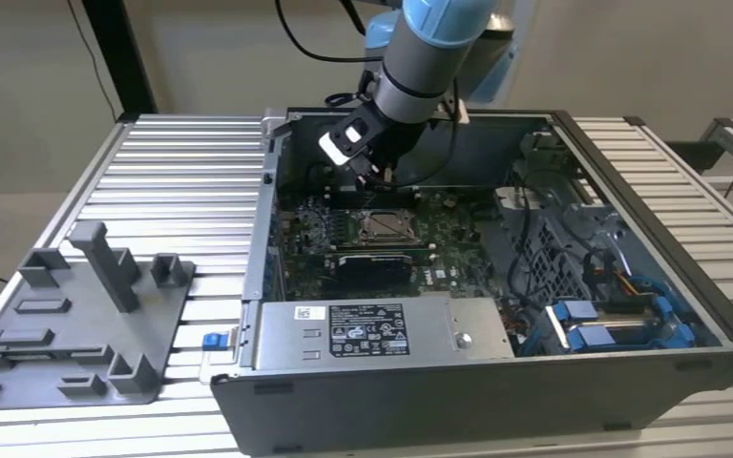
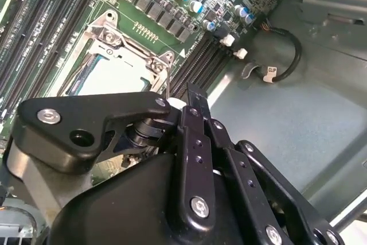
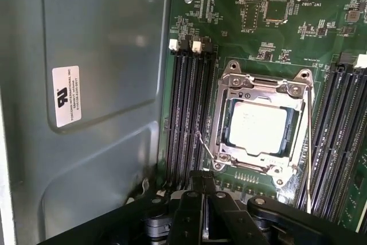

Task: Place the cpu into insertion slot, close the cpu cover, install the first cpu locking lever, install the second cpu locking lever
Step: 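Close the cpu cover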

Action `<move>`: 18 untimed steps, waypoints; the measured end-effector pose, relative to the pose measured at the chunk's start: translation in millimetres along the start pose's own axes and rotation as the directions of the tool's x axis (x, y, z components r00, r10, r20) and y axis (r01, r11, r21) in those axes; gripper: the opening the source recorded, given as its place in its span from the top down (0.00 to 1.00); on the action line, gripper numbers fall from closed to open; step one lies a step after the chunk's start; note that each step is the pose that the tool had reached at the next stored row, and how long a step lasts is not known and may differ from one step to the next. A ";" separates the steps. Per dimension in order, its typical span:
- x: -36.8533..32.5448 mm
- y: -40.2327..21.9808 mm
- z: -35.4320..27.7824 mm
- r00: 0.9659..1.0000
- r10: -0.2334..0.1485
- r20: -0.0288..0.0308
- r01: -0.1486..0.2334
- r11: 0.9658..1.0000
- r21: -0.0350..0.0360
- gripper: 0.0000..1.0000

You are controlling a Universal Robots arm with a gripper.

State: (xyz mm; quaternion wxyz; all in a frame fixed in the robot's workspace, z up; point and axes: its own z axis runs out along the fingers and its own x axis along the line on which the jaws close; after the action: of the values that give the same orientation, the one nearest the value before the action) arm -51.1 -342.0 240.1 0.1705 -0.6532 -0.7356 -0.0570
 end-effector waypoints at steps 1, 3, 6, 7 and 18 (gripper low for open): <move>0.0 0.0 0.0 1.000 0.000 0.000 0.000 1.000 0.000 1.00; 0.0 -0.2 0.0 1.000 0.000 0.000 0.000 1.000 0.000 1.00; 0.1 -1.7 0.4 1.000 -0.003 -0.003 0.003 1.000 -0.001 1.00; 0.3 -4.9 1.1 1.000 -0.005 -0.003 0.005 1.000 -0.003 1.00; -5.4 -9.2 2.8 0.998 -0.033 -0.057 0.030 0.998 -0.050 1.00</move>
State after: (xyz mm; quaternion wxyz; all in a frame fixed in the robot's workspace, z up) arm -60.1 -347.5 237.0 0.1748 -0.6434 -0.7390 -0.0964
